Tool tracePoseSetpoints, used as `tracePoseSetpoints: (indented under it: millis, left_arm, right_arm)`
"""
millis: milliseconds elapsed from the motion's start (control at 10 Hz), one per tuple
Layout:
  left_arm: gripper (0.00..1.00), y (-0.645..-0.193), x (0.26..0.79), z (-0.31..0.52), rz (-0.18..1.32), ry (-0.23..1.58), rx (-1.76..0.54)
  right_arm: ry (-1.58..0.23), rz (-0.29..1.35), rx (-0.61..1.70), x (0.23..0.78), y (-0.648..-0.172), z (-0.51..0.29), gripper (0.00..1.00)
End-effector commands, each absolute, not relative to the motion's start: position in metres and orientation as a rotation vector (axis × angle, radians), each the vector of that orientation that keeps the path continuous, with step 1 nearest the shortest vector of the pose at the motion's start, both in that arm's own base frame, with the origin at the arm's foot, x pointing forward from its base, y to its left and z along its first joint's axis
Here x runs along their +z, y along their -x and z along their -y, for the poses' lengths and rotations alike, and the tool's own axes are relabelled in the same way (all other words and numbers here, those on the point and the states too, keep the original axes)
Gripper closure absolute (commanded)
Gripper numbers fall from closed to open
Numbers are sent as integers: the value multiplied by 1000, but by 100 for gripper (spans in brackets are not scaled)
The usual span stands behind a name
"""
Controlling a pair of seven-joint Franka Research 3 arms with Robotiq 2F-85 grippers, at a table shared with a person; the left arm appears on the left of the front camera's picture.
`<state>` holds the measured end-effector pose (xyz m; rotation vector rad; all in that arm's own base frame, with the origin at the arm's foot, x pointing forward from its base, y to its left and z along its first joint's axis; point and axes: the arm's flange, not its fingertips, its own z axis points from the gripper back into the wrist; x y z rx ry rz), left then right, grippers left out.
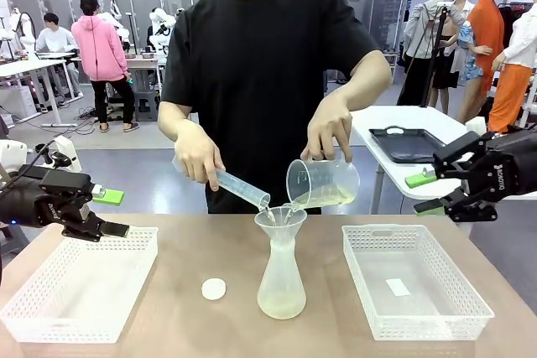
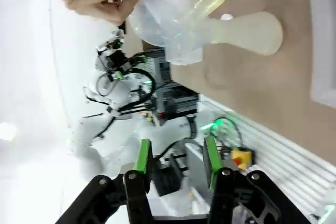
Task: Prepare the solutions needed for the experiment.
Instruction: Once the solution is in the Big flask , pick up the Plastic Funnel and place it back into the right Organizing basket.
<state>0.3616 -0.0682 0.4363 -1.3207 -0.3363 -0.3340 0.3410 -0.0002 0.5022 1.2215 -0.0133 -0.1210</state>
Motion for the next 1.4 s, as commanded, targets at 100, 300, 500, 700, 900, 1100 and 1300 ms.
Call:
tracePoseSetpoints:
  millis: [100,300,500,700,900,1100,1300]
  left_arm:
    - [0,-360,435,68,343,1326,-357]
    - [0,-360,435,68,343,1326,-357]
    - [0,-360,435,68,343,1326,-357]
    - [0,-360,435,68,343,1326,-357]
    - [0,-360,435,68,343,1326,-357]
    - [0,-360,435,68,343,1326,-357]
    - [0,-360,435,68,343,1326,-357]
  right_arm:
    - [-1303,-26,-170,502,-337,-15,49]
    - [-1258,-8,-151,500,-341,-6,49]
    - [-1258,-8,-151,500,-341,-6,49]
    - [-1258,-8,-151,500,-341,-6,49]
    - [-1258,-8,-151,500,-341,-6,49]
    - [-1258,-8,-151,500,-341,-6,49]
    - [-1258,-8,-151,500,-341,-6,49]
